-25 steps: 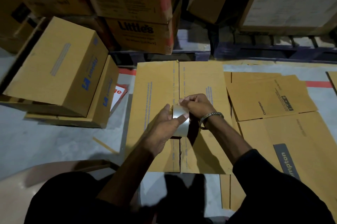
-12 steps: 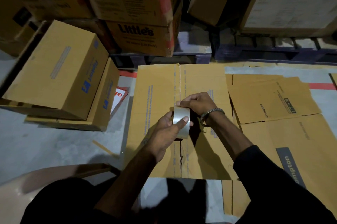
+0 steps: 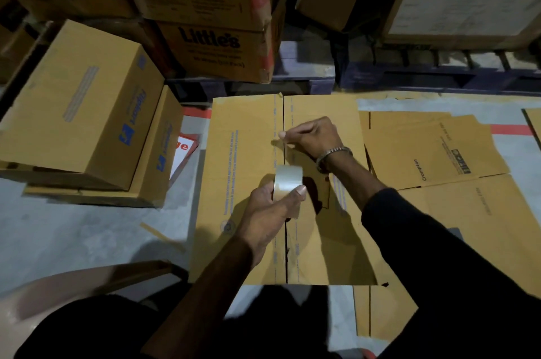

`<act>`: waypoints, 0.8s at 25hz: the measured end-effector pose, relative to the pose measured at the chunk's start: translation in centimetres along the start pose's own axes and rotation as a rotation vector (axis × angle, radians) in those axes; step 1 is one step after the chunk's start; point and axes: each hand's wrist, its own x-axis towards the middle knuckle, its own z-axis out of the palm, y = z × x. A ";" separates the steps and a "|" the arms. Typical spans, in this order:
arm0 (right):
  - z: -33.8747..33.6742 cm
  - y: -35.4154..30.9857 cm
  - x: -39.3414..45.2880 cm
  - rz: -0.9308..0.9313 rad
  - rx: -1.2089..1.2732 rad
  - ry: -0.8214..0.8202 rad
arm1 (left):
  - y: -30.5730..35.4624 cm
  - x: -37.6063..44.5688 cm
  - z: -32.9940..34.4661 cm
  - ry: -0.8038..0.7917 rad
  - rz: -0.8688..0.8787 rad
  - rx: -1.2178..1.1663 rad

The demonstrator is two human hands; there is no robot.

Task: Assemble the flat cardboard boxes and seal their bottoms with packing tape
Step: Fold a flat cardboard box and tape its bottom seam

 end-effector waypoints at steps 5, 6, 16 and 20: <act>0.7 -0.6 4.2 -0.050 -0.005 -0.018 | -0.6 -0.2 0.4 0.031 -0.019 -0.033; 0.6 -0.8 4.9 -0.059 -0.021 -0.023 | -0.6 -0.2 0.5 0.035 -0.022 -0.044; 0.5 -1.6 13.8 -0.040 -0.129 0.100 | 0.1 0.8 -0.3 -0.017 -0.012 -0.046; 0.9 -0.5 16.8 -0.013 -0.164 0.092 | 0.0 1.3 -0.4 -0.008 -0.018 -0.064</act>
